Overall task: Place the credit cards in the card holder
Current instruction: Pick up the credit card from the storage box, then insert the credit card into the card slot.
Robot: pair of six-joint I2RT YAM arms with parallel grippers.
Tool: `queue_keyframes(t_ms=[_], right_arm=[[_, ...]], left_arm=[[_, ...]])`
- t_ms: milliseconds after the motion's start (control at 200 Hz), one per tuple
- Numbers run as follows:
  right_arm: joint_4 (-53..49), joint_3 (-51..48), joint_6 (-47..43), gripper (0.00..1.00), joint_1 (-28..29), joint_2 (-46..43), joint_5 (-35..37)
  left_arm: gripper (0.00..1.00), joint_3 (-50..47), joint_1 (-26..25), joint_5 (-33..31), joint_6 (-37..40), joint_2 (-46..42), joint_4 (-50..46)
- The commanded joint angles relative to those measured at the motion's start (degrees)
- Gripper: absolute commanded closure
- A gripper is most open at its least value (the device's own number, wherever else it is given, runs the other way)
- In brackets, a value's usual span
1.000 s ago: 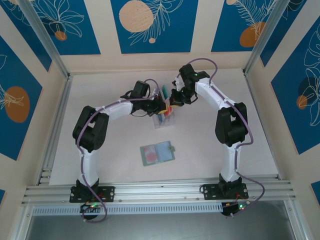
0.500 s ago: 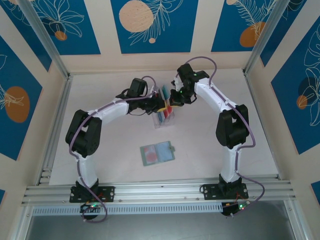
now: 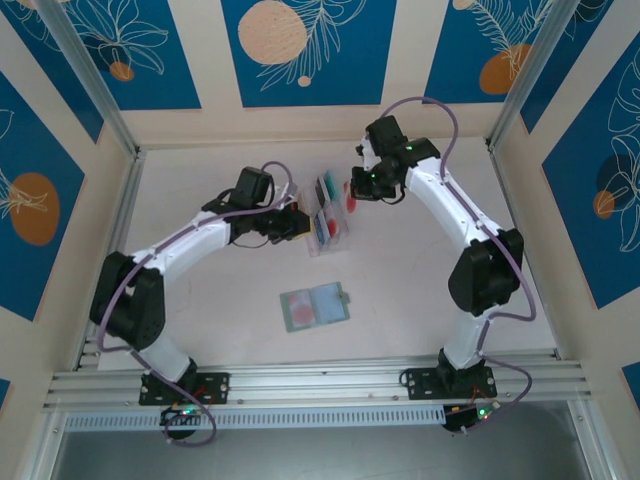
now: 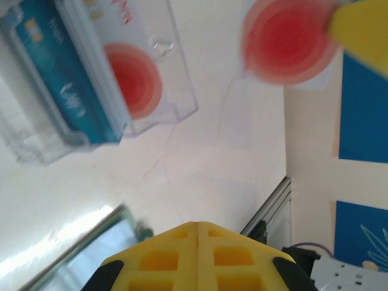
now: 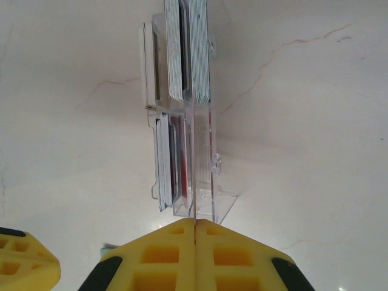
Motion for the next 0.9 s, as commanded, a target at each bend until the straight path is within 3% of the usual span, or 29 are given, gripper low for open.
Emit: queue_keyframes(t_ms=[0, 150, 365, 505, 650, 895], right_arm=[[2.41, -4.09, 1.62, 1.0, 1.13, -5.85, 2.97], [7.23, -14.59, 3.13, 1.0, 2.84, -14.58, 0.47], [18.02, -34.14, 4.84, 1.0, 5.11, -23.78, -15.59], [25.14, -43.97, 6.13, 1.0, 8.03, -25.03, -23.81], [31.96, -49.99, 7.95, 1.0, 11.26, -23.19, -27.74], [38.09, -53.72, 8.45, 1.0, 13.15, -17.62, -29.63]], left_arm=[[0.95, -4.41, -0.02, -3.02, 5.16, -3.97, -6.53], [0.95, -10.68, -1.3, -3.98, 6.14, -6.18, -6.98], [0.95, -16.23, -6.61, -3.77, 5.12, -3.06, -3.89], [0.95, -19.27, -7.88, -4.62, 4.15, -1.51, -2.09], [0.95, -22.7, -7.92, -5.11, 3.13, -2.53, -0.5], [0.96, -26.84, -7.81, -6.97, 2.71, -3.19, -0.55]])
